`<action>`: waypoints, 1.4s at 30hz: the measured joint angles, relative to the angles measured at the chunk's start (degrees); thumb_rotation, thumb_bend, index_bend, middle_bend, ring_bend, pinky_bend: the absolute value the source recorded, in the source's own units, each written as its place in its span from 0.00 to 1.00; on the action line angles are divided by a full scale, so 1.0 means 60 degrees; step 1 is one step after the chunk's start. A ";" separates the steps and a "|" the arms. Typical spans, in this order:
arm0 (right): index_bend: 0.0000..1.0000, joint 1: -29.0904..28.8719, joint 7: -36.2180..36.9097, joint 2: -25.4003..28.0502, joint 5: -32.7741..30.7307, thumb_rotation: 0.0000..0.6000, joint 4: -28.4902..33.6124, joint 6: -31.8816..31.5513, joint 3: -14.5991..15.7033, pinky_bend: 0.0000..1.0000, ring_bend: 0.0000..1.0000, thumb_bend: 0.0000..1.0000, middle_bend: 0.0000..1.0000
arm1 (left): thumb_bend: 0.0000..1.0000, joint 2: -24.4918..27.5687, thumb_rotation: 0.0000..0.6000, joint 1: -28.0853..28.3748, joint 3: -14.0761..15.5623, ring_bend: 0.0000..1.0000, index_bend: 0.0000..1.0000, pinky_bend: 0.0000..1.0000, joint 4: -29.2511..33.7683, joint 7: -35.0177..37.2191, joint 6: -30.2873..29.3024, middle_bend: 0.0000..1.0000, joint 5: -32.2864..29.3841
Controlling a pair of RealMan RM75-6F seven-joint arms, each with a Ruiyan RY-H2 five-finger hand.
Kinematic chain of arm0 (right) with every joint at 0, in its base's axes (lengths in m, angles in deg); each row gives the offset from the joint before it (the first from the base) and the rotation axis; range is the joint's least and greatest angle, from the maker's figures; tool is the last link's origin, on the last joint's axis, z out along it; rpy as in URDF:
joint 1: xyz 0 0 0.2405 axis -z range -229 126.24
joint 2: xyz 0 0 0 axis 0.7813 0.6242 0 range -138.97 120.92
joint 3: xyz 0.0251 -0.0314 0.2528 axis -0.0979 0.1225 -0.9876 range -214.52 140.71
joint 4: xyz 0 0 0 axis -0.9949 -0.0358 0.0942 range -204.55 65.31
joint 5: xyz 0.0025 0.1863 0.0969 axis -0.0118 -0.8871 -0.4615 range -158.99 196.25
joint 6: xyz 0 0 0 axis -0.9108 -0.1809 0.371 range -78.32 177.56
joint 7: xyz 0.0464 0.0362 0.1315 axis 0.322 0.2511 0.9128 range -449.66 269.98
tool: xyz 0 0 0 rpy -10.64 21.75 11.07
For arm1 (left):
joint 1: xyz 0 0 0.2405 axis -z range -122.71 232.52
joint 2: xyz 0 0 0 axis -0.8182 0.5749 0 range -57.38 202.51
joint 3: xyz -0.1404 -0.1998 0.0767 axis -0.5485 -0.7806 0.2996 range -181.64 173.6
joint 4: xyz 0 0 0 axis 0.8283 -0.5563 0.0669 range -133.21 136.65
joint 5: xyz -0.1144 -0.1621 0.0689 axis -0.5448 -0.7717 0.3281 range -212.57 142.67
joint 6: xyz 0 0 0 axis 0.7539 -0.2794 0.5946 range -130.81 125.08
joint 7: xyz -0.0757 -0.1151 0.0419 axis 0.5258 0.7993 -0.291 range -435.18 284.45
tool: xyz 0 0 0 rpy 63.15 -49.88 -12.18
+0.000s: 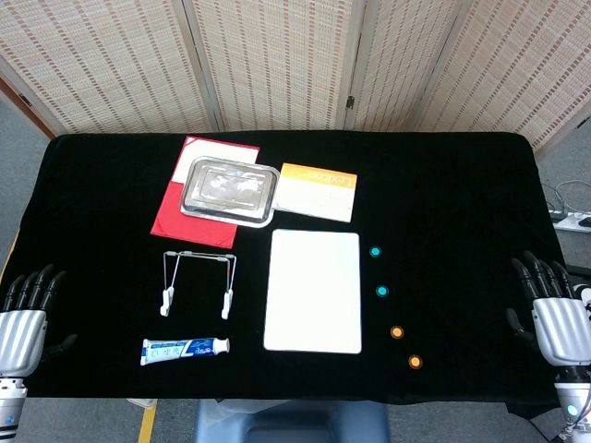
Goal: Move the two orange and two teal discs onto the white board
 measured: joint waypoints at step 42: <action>0.37 -0.0875 0.1037 -0.2081 0.3884 1.00 -0.3438 0.0965 0.2248 0.00 0.07 0.45 0.12 | 0.15 0.0142 1.00 0.0102 0.0178 0.01 0.01 0.00 0.0427 -0.0292 0.0143 0.00 0.0321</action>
